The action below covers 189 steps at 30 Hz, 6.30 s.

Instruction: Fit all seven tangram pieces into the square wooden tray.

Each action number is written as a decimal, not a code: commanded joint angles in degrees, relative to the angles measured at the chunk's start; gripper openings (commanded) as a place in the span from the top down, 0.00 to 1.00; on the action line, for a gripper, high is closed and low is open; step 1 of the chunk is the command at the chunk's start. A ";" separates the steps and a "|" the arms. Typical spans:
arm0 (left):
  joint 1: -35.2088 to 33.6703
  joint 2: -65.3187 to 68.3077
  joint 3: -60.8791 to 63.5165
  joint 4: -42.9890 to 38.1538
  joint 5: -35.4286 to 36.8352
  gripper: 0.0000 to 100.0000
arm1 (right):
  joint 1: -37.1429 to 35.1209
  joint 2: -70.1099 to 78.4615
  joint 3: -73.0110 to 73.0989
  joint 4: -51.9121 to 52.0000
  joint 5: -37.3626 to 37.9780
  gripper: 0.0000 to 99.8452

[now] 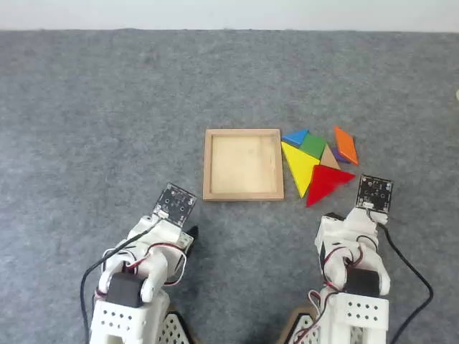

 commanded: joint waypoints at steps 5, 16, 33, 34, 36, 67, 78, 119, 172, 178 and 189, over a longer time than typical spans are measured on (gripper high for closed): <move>0.35 -1.14 -0.75 0.35 0.44 0.82 | 0.13 -0.22 0.88 0.31 0.53 0.99; 0.35 -1.14 -0.75 0.35 0.44 0.82 | 0.13 -0.22 0.88 0.31 0.53 0.99; 0.35 -1.14 -0.75 0.35 0.44 0.82 | 0.13 -0.22 0.88 0.31 0.53 0.99; 0.35 -1.14 -0.75 0.35 0.44 0.82 | 0.13 -0.22 0.88 0.31 0.53 0.99; 0.35 -1.14 -0.75 0.35 0.44 0.82 | -0.04 -0.22 0.88 0.31 0.44 0.99; 0.35 -1.14 -0.75 0.35 0.44 0.82 | -1.89 -0.84 -5.89 6.81 43.78 0.99; 0.35 -1.14 -0.75 0.35 0.44 0.82 | 1.54 7.69 -43.16 20.79 35.52 0.99; 0.35 -1.14 -0.75 0.35 0.44 0.82 | -9.98 82.33 -62.77 -8.22 -28.04 0.76; 0.35 -1.14 -0.75 0.35 0.44 0.82 | -7.08 89.89 -75.69 2.24 -30.68 0.86; 0.35 -1.14 -0.75 0.35 0.44 0.82 | -10.68 82.15 -75.96 1.71 -21.80 0.86; 0.35 -1.14 -0.75 0.35 0.44 0.82 | -9.10 80.92 -68.57 3.38 -19.78 0.85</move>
